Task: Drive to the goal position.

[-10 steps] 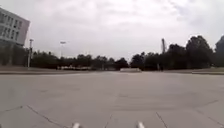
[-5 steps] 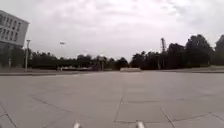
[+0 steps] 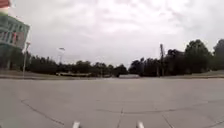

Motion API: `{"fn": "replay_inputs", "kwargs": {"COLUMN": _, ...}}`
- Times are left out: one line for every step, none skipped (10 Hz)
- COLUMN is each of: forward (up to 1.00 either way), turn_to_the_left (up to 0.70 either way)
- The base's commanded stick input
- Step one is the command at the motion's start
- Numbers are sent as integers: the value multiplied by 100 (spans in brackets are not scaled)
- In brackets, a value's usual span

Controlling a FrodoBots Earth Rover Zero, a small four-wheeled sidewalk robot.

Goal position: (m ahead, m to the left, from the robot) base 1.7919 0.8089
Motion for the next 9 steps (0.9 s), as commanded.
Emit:
{"fn": "replay_inputs", "kwargs": {"forward": 85, "turn_to_the_left": -24}}
{"fn": "replay_inputs", "kwargs": {"forward": 85, "turn_to_the_left": -11}}
{"fn": "replay_inputs", "kwargs": {"forward": 85, "turn_to_the_left": 0}}
{"fn": "replay_inputs", "kwargs": {"forward": 85, "turn_to_the_left": 0}}
{"fn": "replay_inputs", "kwargs": {"forward": 85, "turn_to_the_left": 0}}
{"fn": "replay_inputs", "kwargs": {"forward": 85, "turn_to_the_left": 0}}
{"fn": "replay_inputs", "kwargs": {"forward": 85, "turn_to_the_left": 0}}
{"fn": "replay_inputs", "kwargs": {"forward": 85, "turn_to_the_left": 0}}
{"fn": "replay_inputs", "kwargs": {"forward": 85, "turn_to_the_left": 0}}
